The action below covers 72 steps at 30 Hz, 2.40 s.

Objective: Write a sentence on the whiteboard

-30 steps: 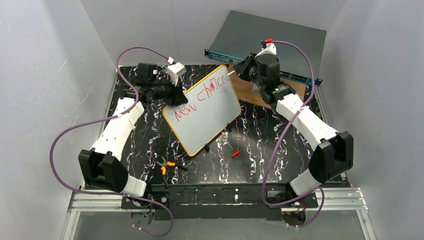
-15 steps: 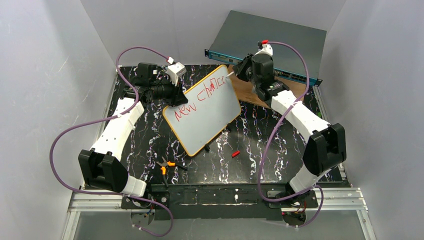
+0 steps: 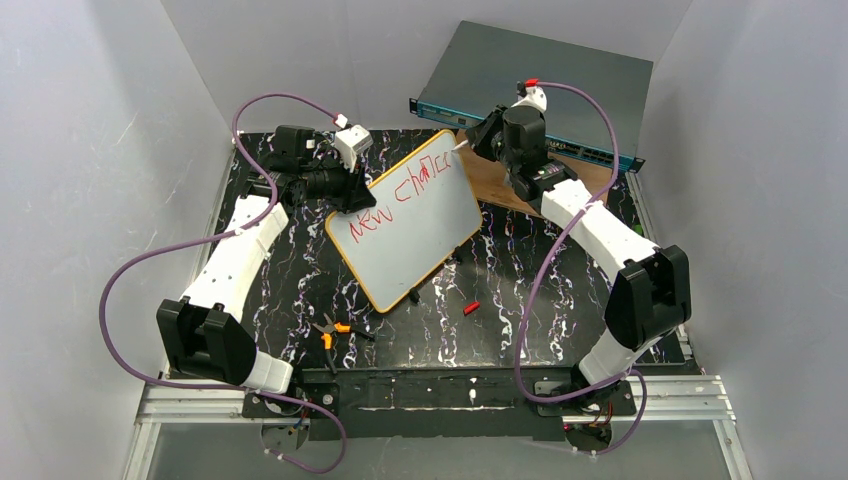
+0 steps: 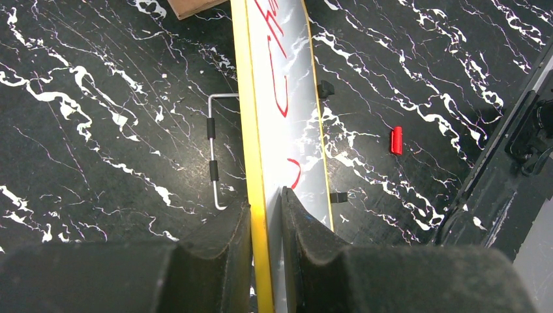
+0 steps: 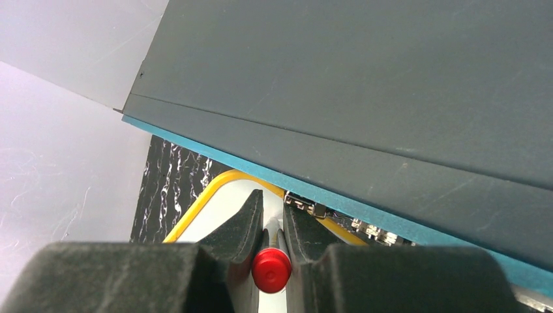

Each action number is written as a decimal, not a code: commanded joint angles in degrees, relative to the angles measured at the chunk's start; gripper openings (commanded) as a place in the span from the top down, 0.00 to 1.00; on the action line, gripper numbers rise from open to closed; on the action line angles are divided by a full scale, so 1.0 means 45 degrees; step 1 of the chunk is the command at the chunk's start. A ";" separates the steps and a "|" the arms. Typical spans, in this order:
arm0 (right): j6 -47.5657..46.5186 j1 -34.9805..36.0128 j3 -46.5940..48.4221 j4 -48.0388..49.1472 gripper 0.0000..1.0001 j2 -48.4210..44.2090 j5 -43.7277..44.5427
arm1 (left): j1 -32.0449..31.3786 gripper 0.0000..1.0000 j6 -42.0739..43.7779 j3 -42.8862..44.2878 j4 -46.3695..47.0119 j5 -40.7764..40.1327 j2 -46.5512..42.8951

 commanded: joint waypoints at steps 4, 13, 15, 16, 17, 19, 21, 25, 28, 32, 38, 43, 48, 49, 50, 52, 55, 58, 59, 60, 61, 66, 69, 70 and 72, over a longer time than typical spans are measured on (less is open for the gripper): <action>0.0481 -0.0097 0.0133 0.1764 0.99 0.0006 0.0995 | -0.0081 1.00 0.1076 0.0018 -0.0215 -0.0439 -0.0601; 0.0672 -0.0068 -0.0128 0.1855 0.99 -0.0241 0.0679 | -0.0078 1.00 0.1629 -0.0299 -0.0967 -0.0795 -0.1240; 0.0677 -0.0041 -0.0163 0.1884 0.99 -0.0297 0.0610 | -0.0069 1.00 0.1727 -0.0270 -0.1138 -0.0894 -0.1336; 0.0692 -0.0021 -0.0179 0.1911 0.99 -0.0320 0.0572 | -0.0075 1.00 0.1761 -0.0224 -0.1183 -0.0902 -0.1377; 0.0684 -0.0019 -0.0183 0.1939 0.99 -0.0340 0.0533 | -0.0081 1.00 0.1765 -0.0215 -0.1182 -0.0886 -0.1407; 0.0696 0.0034 -0.0249 0.1953 0.99 -0.0346 0.0445 | -0.0077 1.00 0.1722 -0.0179 -0.1181 -0.0846 -0.1387; 0.0720 0.0073 -0.0354 0.2051 0.99 -0.0410 0.0363 | -0.0079 1.00 0.1653 -0.0145 -0.1121 -0.0842 -0.1329; 0.0759 0.0136 -0.0513 0.2108 0.99 -0.0481 0.0224 | -0.0066 1.00 0.1546 -0.0036 -0.0961 -0.0869 -0.1176; 0.0783 0.0191 -0.0536 0.2101 0.99 -0.0430 0.0212 | -0.0077 1.00 0.1478 0.0011 -0.0853 -0.0835 -0.1084; 0.0805 0.0319 -0.0546 0.2058 0.99 -0.0368 0.0193 | -0.0072 1.00 0.1398 0.0062 -0.0774 -0.0773 -0.0966; 0.0808 0.0534 -0.0492 0.2031 0.99 -0.0240 0.0101 | -0.0113 1.00 0.1375 0.0095 -0.0712 -0.0703 -0.0891; 0.0726 0.0720 -0.0424 0.1828 0.99 -0.0177 0.0123 | -0.0120 1.00 0.1412 0.0134 -0.0671 -0.0756 -0.0827; 0.0703 0.0782 -0.0802 0.1564 0.99 -0.0273 0.0242 | -0.0109 1.00 0.1433 0.0166 -0.0651 -0.0784 -0.0770; 0.0710 0.0782 -0.0898 0.1527 0.99 -0.0307 0.0292 | -0.0107 1.00 0.1433 0.0178 -0.0634 -0.0773 -0.0769; 0.0706 0.0792 -0.0974 0.1488 0.99 -0.0356 0.0364 | -0.0119 1.00 0.1436 0.0181 -0.0632 -0.0765 -0.0769; 0.0690 0.0782 -0.1090 0.1394 0.99 -0.0413 0.0512 | -0.0111 1.00 0.1434 0.0153 -0.0614 -0.0765 -0.0738; 0.0589 0.0783 -0.1184 0.1179 0.99 -0.0436 0.0651 | -0.0103 1.00 0.1435 0.0161 -0.0583 -0.0754 -0.0721; 0.0562 0.0782 -0.1329 0.1076 0.99 -0.0481 0.0791 | -0.0121 1.00 0.1439 0.0165 -0.0593 -0.0743 -0.0725; 0.0558 0.0787 -0.1352 0.1051 0.99 -0.0498 0.0839 | -0.0118 1.00 0.1448 0.0163 -0.0593 -0.0744 -0.0747; 0.0536 0.0783 -0.1355 0.1004 0.99 -0.0492 0.0933 | -0.0118 1.00 0.1452 0.0160 -0.0593 -0.0758 -0.0752; 0.0501 0.0787 -0.1339 0.0981 0.99 -0.0484 0.1010 | -0.0108 1.00 0.1455 0.0160 -0.0593 -0.0770 -0.0755; 0.0369 0.0625 -0.1062 0.0881 0.99 -0.0424 0.1147 | -0.0111 1.00 0.1479 0.0134 -0.0593 -0.0748 -0.0793; 0.0339 0.0515 -0.0992 0.0871 0.99 -0.0386 0.1139 | -0.0120 1.00 0.1473 0.0119 -0.0587 -0.0728 -0.0805; 0.0328 0.0495 -0.0986 0.0872 0.99 -0.0370 0.1134 | -0.0121 1.00 0.1487 0.0108 -0.0592 -0.0732 -0.0818; 0.0331 0.0452 -0.1014 0.0851 0.99 -0.0356 0.1140 | -0.0116 1.00 0.1476 0.0119 -0.0593 -0.0739 -0.0828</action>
